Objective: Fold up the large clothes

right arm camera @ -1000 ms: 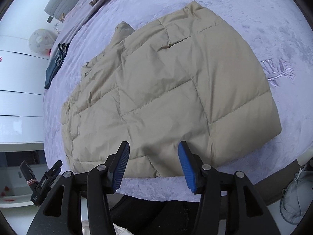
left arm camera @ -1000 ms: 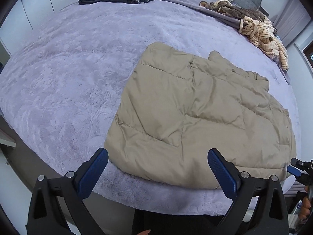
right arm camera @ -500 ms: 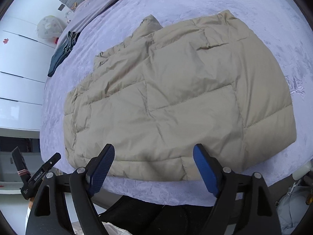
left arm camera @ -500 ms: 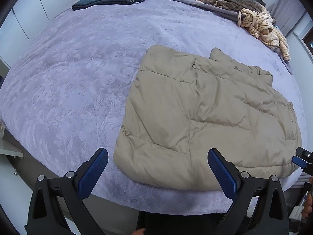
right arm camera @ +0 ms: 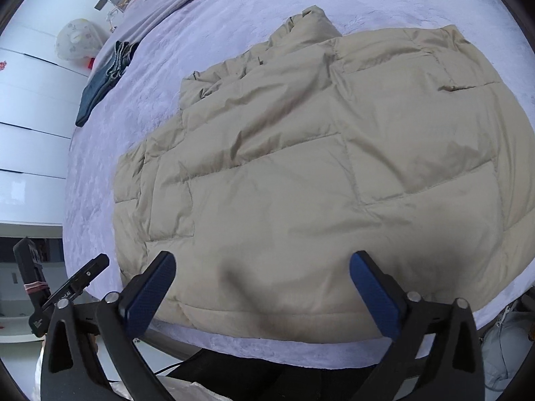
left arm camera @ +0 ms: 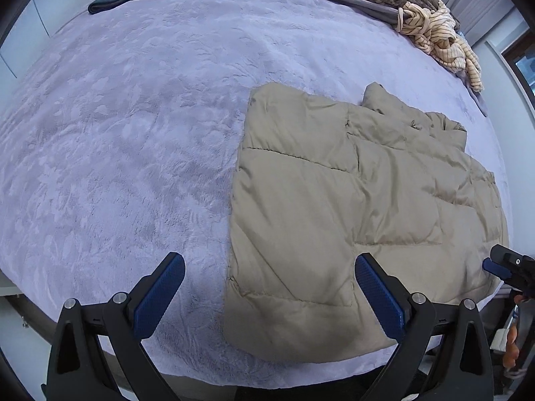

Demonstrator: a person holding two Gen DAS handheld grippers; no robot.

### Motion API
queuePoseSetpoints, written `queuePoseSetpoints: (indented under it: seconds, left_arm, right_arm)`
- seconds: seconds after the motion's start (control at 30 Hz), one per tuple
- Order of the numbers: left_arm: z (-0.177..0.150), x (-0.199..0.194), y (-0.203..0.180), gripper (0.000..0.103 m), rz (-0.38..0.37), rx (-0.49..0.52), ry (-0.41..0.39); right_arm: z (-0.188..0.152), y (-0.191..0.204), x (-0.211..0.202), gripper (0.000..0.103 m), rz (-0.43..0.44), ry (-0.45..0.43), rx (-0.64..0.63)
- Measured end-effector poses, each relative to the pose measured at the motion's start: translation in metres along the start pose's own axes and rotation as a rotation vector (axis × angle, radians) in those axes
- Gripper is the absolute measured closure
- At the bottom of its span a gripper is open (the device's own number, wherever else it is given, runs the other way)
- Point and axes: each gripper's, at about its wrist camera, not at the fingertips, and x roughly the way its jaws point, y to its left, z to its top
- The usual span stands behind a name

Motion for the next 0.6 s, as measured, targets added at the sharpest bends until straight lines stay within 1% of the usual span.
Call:
queuePoseSetpoints:
  seconds: [0.17,0.23,0.37,0.4,0.53,0.6]
  left_arm:
    - [0.004,0.014,0.003,0.001,-0.022,0.016,0.033]
    - [0.006,0.021,0.005,0.001,-0.037,0.023,0.050]
    - [0.011,0.034,0.014,0.001,-0.095,0.012,0.085]
    - [0.014,0.037,0.017,0.001,-0.117,0.006,0.094]
    - [0.028,0.045,0.035,0.001,-0.260,0.005,0.101]
    - [0.035,0.057,0.044,0.001,-0.339,0.013,0.137]
  right_arm:
    - [-0.001,0.009,0.013,0.000,-0.018,0.041,0.010]
    - [0.002,0.012,0.015,0.000,-0.016,0.041,0.020]
    - [0.010,0.019,0.022,0.000,-0.009,0.038,0.042]
    - [0.011,0.021,0.026,0.000,-0.016,0.042,0.044]
    - [0.011,0.021,0.037,0.000,-0.047,0.067,0.040]
    - [0.011,0.019,0.040,0.000,-0.052,0.079,0.042]
